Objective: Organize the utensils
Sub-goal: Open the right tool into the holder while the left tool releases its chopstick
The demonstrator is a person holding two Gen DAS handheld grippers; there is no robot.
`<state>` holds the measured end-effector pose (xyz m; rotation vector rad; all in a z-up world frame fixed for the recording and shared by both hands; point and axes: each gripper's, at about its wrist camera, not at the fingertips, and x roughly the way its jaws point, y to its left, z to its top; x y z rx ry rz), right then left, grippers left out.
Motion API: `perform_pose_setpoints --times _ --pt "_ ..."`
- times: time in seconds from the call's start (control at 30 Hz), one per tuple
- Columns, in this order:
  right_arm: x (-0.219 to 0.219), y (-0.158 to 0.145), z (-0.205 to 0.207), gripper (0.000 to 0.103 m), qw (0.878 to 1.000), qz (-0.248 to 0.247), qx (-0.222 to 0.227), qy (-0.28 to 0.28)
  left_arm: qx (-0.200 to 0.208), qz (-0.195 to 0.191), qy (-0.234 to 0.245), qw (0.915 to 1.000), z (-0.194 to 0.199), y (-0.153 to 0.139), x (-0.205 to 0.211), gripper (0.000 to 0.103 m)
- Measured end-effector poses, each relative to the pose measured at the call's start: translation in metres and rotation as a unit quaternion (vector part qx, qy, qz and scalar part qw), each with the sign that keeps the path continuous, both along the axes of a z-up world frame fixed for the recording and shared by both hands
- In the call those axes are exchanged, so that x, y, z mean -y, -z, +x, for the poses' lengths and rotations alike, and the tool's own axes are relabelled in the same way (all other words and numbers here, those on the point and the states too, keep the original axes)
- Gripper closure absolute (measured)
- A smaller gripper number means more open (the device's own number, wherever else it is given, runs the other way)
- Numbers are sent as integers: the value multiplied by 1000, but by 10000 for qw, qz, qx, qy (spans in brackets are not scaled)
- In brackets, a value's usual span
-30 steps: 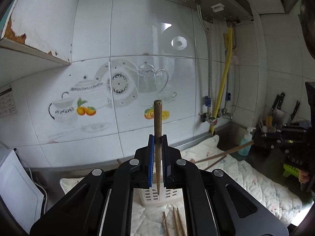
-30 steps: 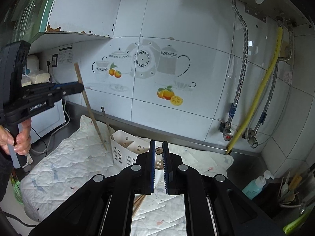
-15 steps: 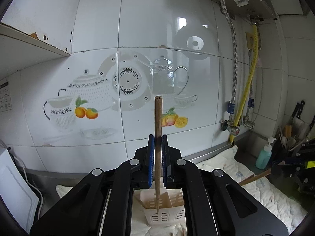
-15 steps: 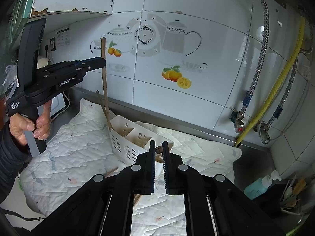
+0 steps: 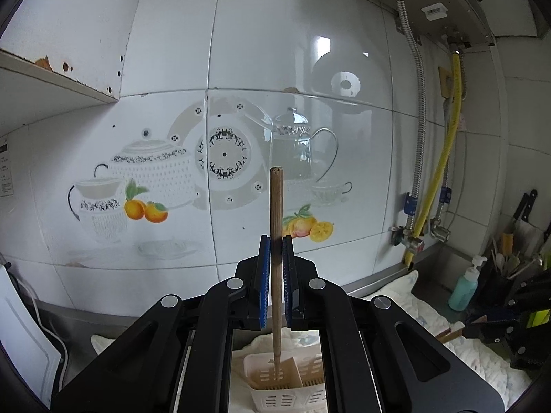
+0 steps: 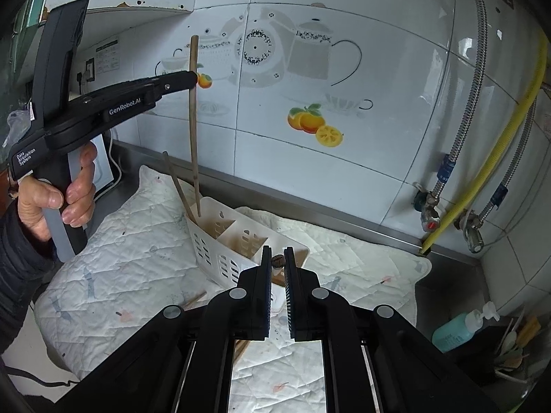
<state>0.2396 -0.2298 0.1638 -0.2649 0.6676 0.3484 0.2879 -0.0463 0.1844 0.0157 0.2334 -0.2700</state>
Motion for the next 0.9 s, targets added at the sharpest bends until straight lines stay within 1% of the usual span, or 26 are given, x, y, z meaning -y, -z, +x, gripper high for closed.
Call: perform_pose_setpoints --times 0.2,0.27,0.43,0.53,0.63,0.83,0.9 --pt "-1 -1 -1 95 9999 -6 89 50 -380 -102 5 9992 17 22 0 97" --pt "0 -2 -2 90 9999 -7 141 79 -447 -86 18 9990 19 28 -1 97" --pt "3 -7 -14 84 9994 61 316 105 -642 -105 42 9979 17 38 -4 97" --pt "6 -8 -29 84 9988 176 438 121 -635 -110 59 9979 4 39 -8 95" --pt "9 -1 -48 84 9982 355 469 116 -611 -4 67 9981 -14 41 -11 95" --pt "17 29 -85 83 9968 664 384 234 -830 51 44 9965 -55 60 -28 94" --pt "18 42 -95 83 9969 644 344 298 -877 182 2 9960 -70 71 -31 93"
